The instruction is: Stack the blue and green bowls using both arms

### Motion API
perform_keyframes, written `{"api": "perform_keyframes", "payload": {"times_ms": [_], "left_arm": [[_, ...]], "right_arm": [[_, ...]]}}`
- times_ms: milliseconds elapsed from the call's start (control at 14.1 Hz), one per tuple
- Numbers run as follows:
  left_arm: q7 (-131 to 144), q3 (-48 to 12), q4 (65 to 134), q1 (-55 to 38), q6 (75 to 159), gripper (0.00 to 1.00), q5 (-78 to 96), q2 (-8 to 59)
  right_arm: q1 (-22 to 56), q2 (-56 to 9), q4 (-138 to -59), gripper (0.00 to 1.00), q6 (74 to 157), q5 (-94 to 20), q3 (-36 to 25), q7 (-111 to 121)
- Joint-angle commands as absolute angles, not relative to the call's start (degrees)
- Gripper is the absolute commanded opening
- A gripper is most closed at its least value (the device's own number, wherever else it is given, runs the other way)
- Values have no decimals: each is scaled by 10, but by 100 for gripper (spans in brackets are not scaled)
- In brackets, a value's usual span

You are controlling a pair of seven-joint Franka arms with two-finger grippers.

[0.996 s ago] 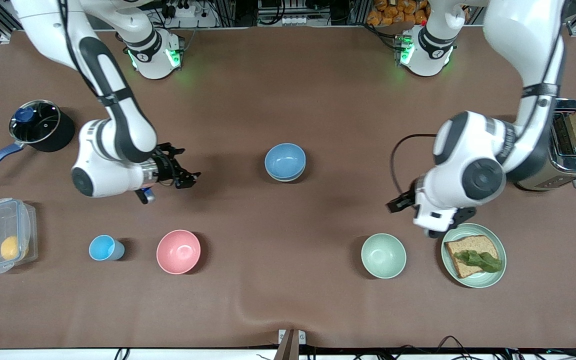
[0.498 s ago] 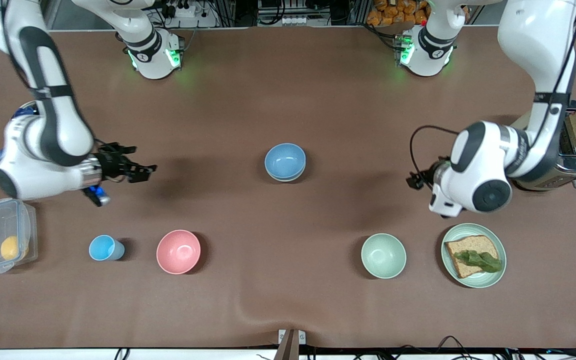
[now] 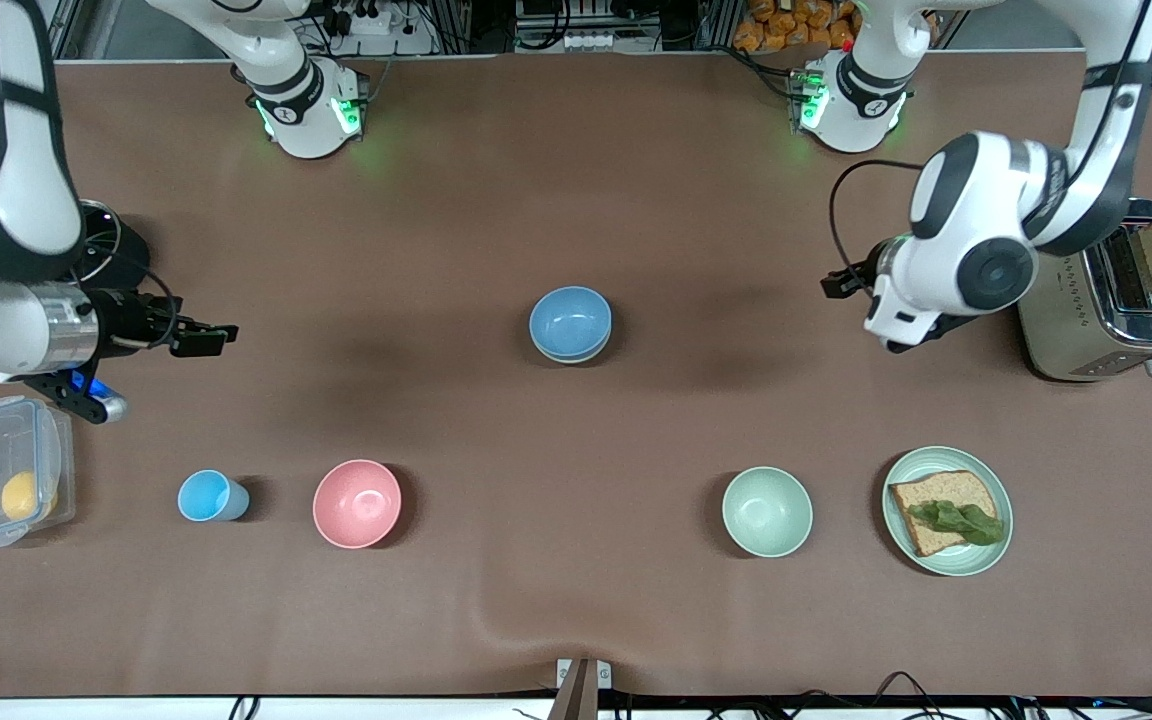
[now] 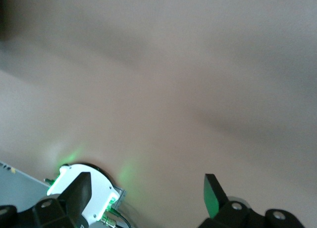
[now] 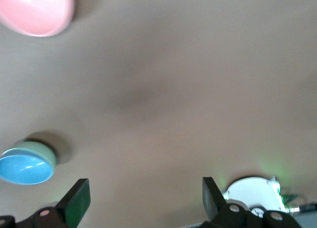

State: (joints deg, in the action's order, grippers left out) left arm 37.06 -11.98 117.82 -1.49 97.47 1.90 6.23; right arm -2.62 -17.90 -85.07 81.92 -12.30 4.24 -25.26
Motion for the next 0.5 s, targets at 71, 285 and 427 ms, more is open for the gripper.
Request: {"api": "perform_keyframes", "payload": {"times_ms": [71,285,427], "left_arm": [[329,-103,1191,-3,1023,100,25,16],[247,-74,1161,-5,1057,100,21,3],[160,-38,1146,-7,1086,100,21,4]], "right_arm": [[-18,-147,-812,100,875,-94,42,-237],[-18,-131,-763,100,884,-46,35,-150],[-22,-127,-744,100,879,-28,39,-128]]}}
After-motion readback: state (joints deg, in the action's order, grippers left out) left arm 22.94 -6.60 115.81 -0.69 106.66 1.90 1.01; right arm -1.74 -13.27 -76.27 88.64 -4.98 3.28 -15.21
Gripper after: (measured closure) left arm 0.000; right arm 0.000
